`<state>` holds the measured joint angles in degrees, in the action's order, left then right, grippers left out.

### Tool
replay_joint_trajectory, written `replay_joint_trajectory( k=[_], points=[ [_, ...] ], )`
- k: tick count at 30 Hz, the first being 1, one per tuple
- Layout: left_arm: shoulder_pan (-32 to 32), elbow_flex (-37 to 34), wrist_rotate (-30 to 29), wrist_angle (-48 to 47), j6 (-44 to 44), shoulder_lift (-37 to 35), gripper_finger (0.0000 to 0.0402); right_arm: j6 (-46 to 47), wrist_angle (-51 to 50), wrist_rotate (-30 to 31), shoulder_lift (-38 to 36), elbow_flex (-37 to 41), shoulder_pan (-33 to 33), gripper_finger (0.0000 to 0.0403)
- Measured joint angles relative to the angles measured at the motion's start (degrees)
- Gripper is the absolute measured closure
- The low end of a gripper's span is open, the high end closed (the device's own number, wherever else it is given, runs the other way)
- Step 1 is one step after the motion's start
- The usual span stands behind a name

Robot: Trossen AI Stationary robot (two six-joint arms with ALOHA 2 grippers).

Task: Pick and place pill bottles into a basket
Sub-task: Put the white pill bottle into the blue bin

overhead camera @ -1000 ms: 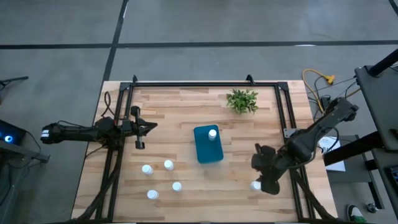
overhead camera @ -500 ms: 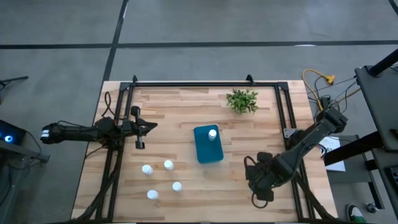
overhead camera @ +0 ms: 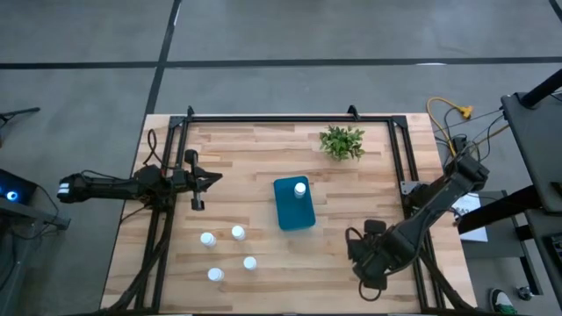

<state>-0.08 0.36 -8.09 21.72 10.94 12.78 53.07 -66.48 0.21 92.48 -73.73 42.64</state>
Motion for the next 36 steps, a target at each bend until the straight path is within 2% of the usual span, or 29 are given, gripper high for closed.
replay_joint_trajectory(
  k=[6, 36],
  points=[
    [0.0, 0.0, 0.0, 0.1, 0.0, 0.2, 0.0402, -2.4, 0.8, 0.0, 2.1, 0.0, 0.0, 0.0199],
    [0.0, 0.0, 0.0, 0.1, 0.0, 0.7, 0.0402, -3.2, 7.6, 1.3, 2.4, 3.9, 1.0, 0.0199]
  ],
)
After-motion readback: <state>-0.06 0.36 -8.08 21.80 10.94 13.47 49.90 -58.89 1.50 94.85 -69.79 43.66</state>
